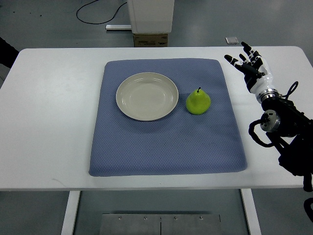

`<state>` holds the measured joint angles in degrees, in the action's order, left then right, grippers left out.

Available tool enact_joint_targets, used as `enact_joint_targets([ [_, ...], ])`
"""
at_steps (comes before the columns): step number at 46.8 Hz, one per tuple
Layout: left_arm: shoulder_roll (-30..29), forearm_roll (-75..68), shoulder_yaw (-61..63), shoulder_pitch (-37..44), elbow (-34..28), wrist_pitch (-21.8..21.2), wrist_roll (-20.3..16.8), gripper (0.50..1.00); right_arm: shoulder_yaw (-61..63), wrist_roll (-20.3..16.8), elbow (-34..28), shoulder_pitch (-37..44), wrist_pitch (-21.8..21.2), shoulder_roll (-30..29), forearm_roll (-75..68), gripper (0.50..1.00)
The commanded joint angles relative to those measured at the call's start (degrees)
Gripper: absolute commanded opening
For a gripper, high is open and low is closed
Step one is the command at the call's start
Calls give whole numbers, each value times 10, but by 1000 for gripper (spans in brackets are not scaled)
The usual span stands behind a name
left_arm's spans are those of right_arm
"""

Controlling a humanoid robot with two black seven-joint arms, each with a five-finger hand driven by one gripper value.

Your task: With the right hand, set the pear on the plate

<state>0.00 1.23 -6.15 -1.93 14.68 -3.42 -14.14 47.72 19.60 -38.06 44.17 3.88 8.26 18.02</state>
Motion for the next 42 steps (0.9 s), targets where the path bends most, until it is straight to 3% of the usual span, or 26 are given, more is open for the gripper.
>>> enact_joint_targets([
  [1, 0, 0, 0, 0, 0, 0, 0, 1000, 0, 0, 0, 2, 0, 0, 0, 1000],
  [42, 0, 0, 0, 0, 0, 0, 0, 1000, -4, -2, 15, 34, 1, -1, 0, 1000],
])
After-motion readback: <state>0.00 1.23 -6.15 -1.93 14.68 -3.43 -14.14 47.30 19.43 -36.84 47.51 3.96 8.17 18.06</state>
